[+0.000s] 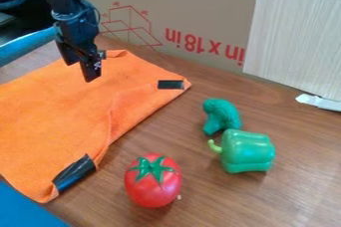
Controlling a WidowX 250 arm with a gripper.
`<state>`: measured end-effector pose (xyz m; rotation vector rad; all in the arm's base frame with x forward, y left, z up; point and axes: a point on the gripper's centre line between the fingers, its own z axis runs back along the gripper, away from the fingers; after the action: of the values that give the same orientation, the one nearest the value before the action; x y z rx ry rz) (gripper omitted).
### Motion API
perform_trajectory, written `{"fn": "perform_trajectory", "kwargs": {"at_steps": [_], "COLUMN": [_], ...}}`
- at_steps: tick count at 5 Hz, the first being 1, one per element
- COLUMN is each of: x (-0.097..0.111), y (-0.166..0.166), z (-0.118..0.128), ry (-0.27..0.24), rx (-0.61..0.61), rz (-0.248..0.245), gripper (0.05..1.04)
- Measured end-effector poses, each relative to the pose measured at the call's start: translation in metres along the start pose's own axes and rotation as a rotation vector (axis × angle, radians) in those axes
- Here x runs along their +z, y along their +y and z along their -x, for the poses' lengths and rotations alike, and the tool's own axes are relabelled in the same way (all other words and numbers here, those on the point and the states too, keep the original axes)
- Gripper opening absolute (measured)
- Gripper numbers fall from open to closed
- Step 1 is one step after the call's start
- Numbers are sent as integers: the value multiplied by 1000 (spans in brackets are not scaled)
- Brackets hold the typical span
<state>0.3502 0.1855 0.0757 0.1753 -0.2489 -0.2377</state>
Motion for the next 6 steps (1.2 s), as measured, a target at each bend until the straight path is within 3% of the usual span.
{"fn": "perform_trajectory", "kwargs": {"at_steps": [2, 6], "x": [-6, -20], "y": [5, 32], "z": [2, -43], "ry": [-12, -65], "rx": [123, 336], "rz": [-64, -130], "gripper": [1000, 1000]}}
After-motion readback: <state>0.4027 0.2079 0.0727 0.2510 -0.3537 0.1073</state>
